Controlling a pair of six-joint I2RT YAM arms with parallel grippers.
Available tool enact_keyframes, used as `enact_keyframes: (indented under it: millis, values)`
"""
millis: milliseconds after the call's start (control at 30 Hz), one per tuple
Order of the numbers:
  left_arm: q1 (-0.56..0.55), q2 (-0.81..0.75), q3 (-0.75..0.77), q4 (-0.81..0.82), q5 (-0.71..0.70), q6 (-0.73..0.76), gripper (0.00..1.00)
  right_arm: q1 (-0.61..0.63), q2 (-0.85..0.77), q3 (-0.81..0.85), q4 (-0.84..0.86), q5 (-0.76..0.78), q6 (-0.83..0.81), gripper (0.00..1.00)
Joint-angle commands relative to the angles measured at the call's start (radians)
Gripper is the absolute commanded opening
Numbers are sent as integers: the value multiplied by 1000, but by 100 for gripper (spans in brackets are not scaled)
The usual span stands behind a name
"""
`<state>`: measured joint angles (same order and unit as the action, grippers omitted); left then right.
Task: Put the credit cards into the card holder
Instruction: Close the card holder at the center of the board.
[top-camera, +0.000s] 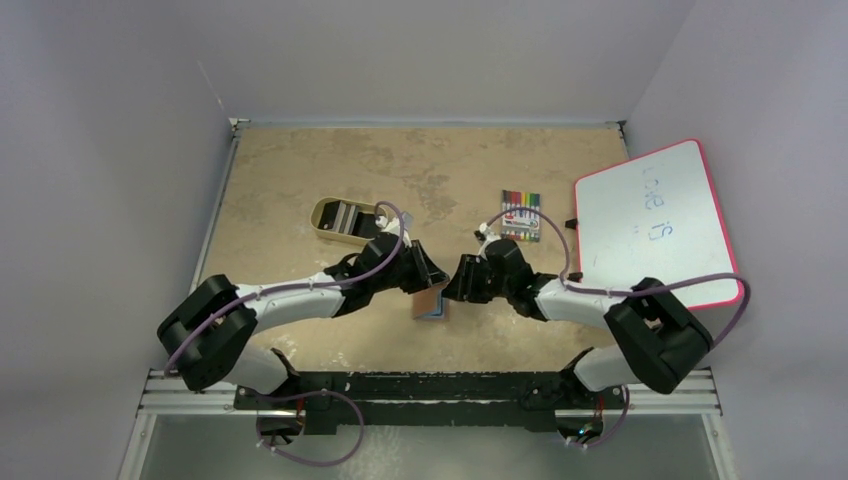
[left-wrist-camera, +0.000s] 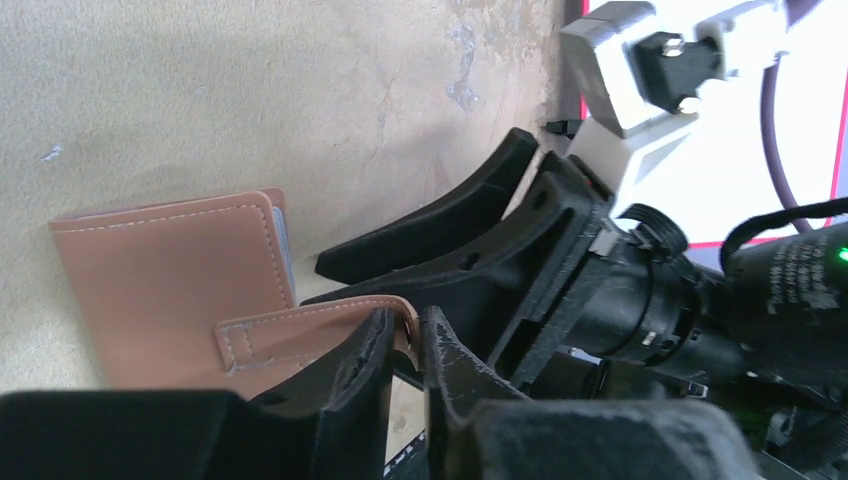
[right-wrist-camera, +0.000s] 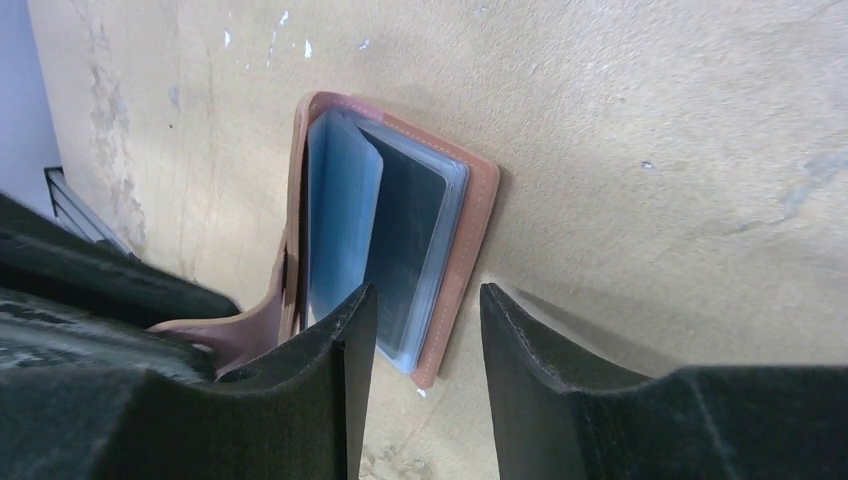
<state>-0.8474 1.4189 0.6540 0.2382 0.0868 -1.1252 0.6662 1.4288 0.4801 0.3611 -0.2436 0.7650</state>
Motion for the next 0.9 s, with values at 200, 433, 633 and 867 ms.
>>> enact_keyframes:
  millis: [200,433,633,867]
  values:
    - [-5,9,73,-26,-16,54,33,-5,-142,-39,-122,144,20,46]
    - [-5,-16,144,-154,-82,109,38,-5,-256,-53,-142,140,25,46]
    - [-5,-55,158,-217,-138,131,40,-5,-324,-59,-132,110,16,45]
    - [-5,-100,151,-261,-197,132,40,-5,-418,-76,-116,79,-9,46]
